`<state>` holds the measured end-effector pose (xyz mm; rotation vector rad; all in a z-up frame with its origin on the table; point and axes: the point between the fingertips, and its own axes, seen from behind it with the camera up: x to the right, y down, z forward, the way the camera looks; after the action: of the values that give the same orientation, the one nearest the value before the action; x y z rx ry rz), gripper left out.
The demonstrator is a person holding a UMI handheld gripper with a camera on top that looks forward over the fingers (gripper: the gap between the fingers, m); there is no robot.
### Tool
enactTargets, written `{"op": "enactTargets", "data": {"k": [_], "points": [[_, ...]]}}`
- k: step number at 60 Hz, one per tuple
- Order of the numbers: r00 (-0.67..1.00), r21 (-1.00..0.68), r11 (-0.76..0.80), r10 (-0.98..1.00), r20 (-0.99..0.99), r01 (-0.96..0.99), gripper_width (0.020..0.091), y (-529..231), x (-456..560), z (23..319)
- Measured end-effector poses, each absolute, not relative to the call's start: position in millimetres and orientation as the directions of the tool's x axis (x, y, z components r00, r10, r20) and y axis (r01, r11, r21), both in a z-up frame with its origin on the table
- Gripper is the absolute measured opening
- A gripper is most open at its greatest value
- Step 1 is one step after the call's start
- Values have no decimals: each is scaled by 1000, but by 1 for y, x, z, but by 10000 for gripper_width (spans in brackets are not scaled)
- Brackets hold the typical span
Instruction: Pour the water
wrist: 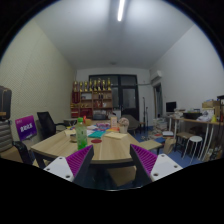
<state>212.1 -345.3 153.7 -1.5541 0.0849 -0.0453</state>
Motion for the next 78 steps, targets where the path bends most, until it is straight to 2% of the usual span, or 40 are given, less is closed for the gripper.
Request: {"op": "enactTargets", "data": {"k": [2, 3, 4, 5, 13, 21, 30, 31, 35, 50, 56, 57, 61, 68, 69, 77, 78], "points": [[995, -999, 17, -82, -48, -46, 831, -353, 217, 148], [995, -998, 26, -86, -55, -53, 825, -352, 202, 129], [994, -998, 27, -86, -60, -58, 827, -351, 201, 126], [995, -998, 23, -80, -63, -61, 829, -349, 213, 139], [999, -1000, 4, -47, 11, 11, 827, -335, 179, 121], [999, -998, 42, 23, 42, 41, 826, -300, 135, 132], [995, -998, 47, 92, 43, 39, 820, -230, 82, 128], [995, -998, 50, 92, 48, 44, 818, -226, 80, 121], [994, -996, 58, 78, 74, 70, 822, -183, 70, 126], [994, -995, 5, 44, 101, 101, 815, -74, 34, 99], [997, -997, 16, 20, 81, 80, 827, -46, 34, 96], [997, -997, 15, 10, 76, 76, 850, -42, 35, 95], [998, -999, -24, -49, 49, 48, 525, -30, 50, 86], [996, -999, 23, -74, -40, -39, 509, -22, 48, 86], [997, -999, 19, -70, -32, -31, 471, -22, 50, 87], [996, -997, -30, -39, 77, 75, 443, -15, 43, 87], [993, -994, -32, -41, 108, 107, 418, -12, 44, 86]]}}
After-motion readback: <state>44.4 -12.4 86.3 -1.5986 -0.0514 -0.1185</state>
